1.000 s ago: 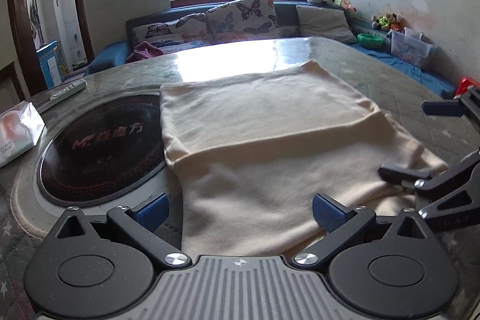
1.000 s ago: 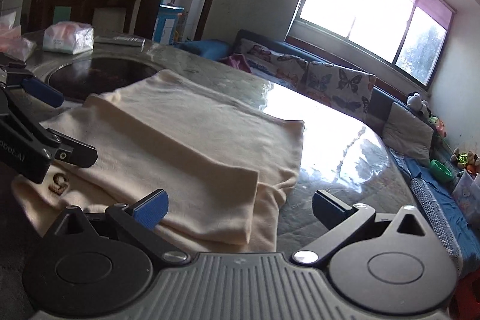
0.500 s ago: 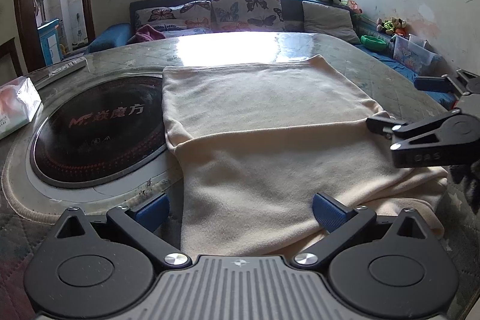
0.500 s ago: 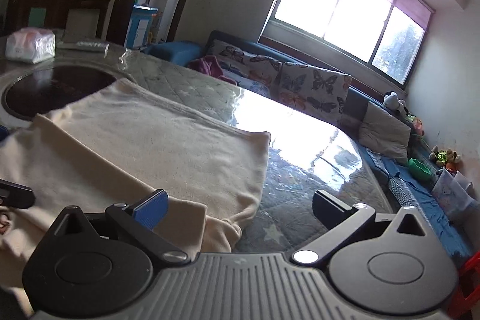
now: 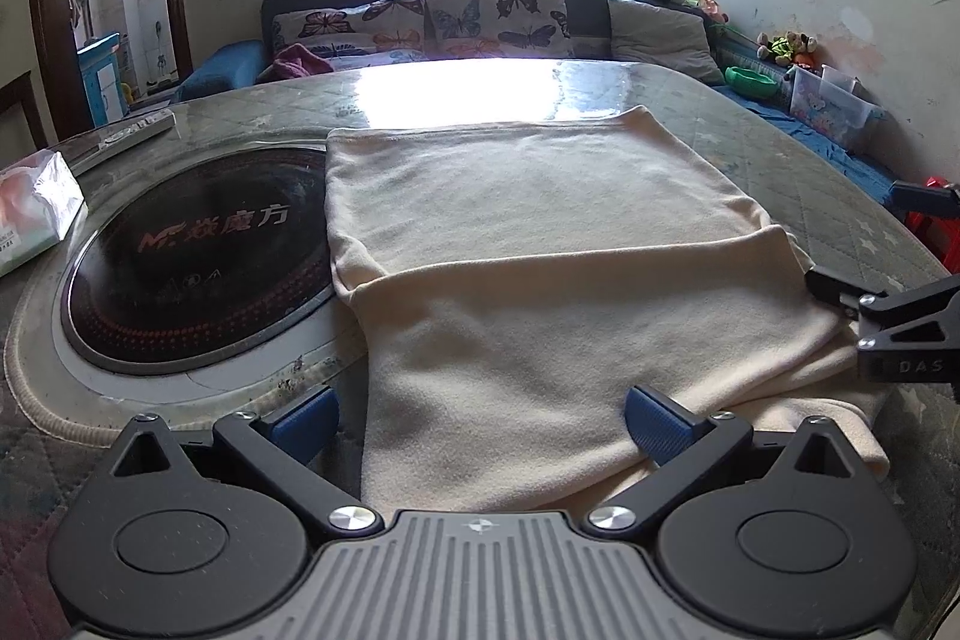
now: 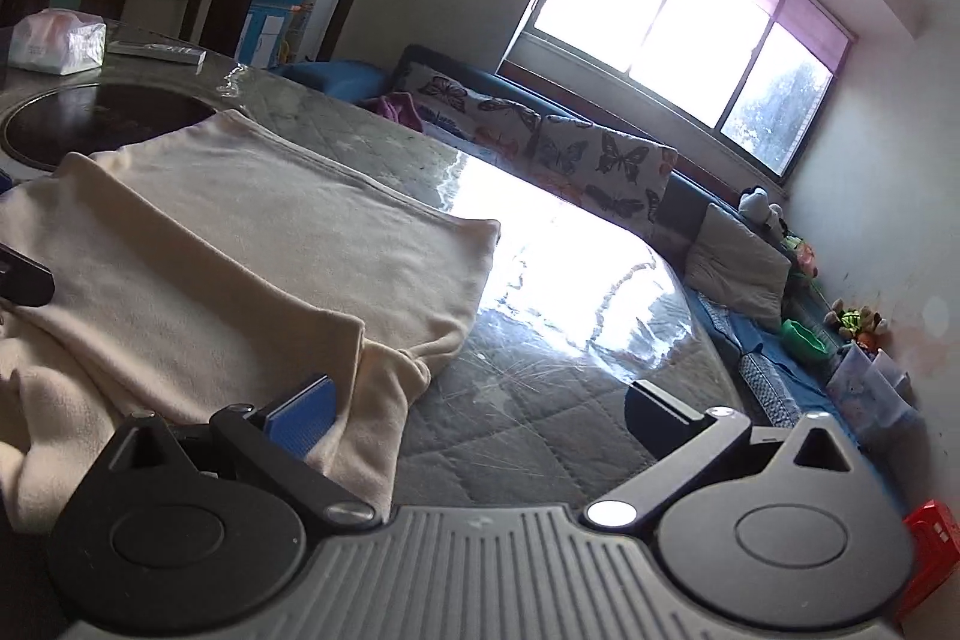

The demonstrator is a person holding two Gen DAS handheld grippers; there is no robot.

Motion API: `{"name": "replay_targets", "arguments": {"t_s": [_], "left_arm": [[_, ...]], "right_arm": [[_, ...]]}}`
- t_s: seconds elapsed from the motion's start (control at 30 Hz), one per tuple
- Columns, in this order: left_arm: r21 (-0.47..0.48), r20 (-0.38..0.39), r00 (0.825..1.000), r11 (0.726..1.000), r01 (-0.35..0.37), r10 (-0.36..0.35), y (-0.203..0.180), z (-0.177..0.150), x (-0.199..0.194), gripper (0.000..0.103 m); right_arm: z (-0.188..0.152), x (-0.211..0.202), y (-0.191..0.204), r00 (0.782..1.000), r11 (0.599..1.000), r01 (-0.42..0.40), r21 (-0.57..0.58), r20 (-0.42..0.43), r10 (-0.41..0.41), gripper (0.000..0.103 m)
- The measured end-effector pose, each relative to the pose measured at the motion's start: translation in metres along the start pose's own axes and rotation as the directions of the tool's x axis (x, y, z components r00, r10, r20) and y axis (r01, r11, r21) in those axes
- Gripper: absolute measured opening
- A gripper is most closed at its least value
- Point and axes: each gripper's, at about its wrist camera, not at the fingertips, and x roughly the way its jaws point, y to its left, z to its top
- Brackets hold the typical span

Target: Fold clothes

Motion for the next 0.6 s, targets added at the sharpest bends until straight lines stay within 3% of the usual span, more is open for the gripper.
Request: {"name": "replay_targets", "arguments": {"t_s": [0.1,0.23,0.4,0.6], "left_arm": [[-0.001,0.002,1.000,1.000,-0.002,0.002,0.000,-0.001,0.000,0.103],[-0.003,0.003,1.000,1.000,-0.006,0.006,0.000,-0.002,-0.001,0.103],[-0.001,-0.003,1.000,1.000,-0.010,0.010,-0.001,-0.001,-0.002,0.103],[0.047,0.016,0.999,0.998,-0.042,0.041,-0.007,0.002,-0.008,0.103]], "right_arm": [[0.005,-0.009,-0.002,1.000,1.000,0.007,0.014,0.029,-0.008,0.103],[-0.001,-0.002,-0.001,1.000,1.000,0.011,0.006,-0.010,-0.011,0.103],[-0.001,-0.009,-0.004,1.000,0.999,0.015,0.030,0.001,-0.015,0.103],[0.011,-0.017,0.012,0.997,0.999,-0.053,-0.001,0.048,0.053,0.103]]}}
